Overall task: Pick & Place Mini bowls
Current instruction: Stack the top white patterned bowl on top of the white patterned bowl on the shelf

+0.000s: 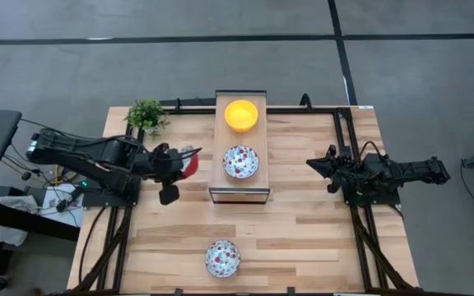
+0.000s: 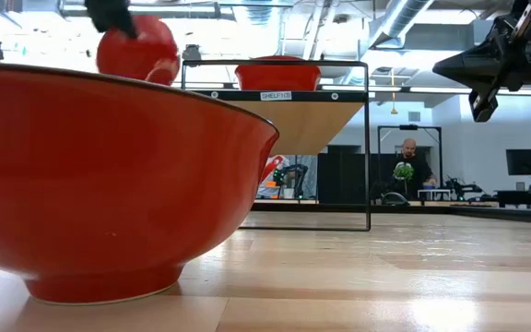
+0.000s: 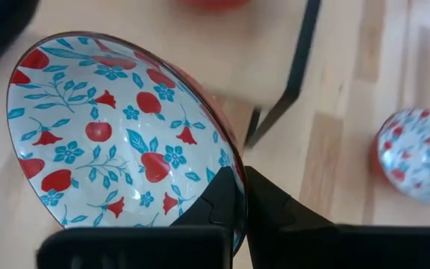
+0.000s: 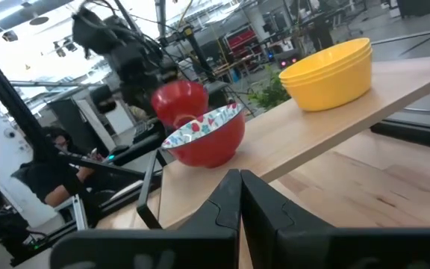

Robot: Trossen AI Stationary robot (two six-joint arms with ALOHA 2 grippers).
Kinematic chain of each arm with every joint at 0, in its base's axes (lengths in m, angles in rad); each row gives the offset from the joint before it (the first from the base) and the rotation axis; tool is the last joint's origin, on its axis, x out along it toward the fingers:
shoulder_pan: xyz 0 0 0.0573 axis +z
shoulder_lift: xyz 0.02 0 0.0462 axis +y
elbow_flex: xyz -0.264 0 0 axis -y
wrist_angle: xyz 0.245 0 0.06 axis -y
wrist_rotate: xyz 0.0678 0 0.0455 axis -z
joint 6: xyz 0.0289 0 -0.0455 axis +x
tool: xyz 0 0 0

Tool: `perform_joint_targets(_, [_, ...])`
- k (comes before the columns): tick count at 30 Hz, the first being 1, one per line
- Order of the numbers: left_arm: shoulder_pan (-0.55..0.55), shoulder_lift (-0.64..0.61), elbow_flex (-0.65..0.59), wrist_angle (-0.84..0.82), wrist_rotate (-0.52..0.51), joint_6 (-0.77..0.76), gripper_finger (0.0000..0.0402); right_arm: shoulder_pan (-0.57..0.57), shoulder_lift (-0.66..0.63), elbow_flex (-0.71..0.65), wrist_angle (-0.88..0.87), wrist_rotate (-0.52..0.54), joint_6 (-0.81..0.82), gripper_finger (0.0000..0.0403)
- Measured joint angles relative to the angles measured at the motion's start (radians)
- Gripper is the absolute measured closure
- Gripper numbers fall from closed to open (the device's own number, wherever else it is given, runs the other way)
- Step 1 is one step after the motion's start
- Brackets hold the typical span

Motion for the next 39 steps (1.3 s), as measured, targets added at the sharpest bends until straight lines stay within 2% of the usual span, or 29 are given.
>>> perform_joint_targets(11, [-0.014, 0.25, 0.32, -0.042, -0.007, 0.132, 0.0393, 0.0, 0.0, 0.0, 0.0, 0.0, 0.0, 0.0403])
perform_joint_targets(23, [-0.006, 0.532, 0.684, -0.269, -0.006, 0.3, 0.0393, 0.0, 0.0, 0.0, -0.004, -0.001, 0.0, 0.0403])
perform_joint_targets(31, [0.035, 0.637, 0.79, -0.278, -0.01, 0.489, 0.0393, 0.0, 0.0, 0.0, -0.023, -0.002, 0.0, 0.0403])
perform_joint_targets(39, [0.067, 0.733, 0.817, -0.255, -0.064, 0.693, 0.0393, 0.0, 0.0, 0.0, -0.023, -0.002, 0.0, 0.0403])
